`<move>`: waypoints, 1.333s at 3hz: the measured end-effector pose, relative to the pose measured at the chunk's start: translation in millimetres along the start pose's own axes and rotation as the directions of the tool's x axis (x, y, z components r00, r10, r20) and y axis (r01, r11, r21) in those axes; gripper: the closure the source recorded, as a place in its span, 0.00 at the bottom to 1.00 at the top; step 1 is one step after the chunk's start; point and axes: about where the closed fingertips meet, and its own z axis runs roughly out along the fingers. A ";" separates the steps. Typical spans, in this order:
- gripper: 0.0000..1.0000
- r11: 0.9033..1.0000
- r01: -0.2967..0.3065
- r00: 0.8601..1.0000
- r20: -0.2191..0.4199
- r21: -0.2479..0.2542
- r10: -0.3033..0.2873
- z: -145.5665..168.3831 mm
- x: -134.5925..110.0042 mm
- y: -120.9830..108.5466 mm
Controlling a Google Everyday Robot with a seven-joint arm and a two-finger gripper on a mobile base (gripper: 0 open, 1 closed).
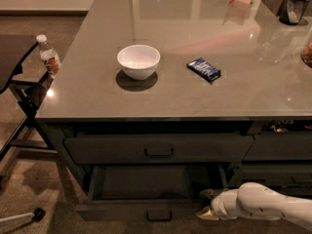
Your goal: Open middle drawer
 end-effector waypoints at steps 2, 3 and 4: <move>1.00 0.999 -0.034 0.999 0.002 0.009 0.034 -5.7 12.5 14.3; 1.00 0.999 -0.034 0.999 0.002 0.009 0.034 -10.8 9.4 15.4; 0.81 0.999 -0.034 0.999 0.002 0.009 0.034 -10.8 9.4 15.4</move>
Offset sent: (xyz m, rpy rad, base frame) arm -0.1720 -0.0756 -0.0577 0.0763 0.0625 -0.2757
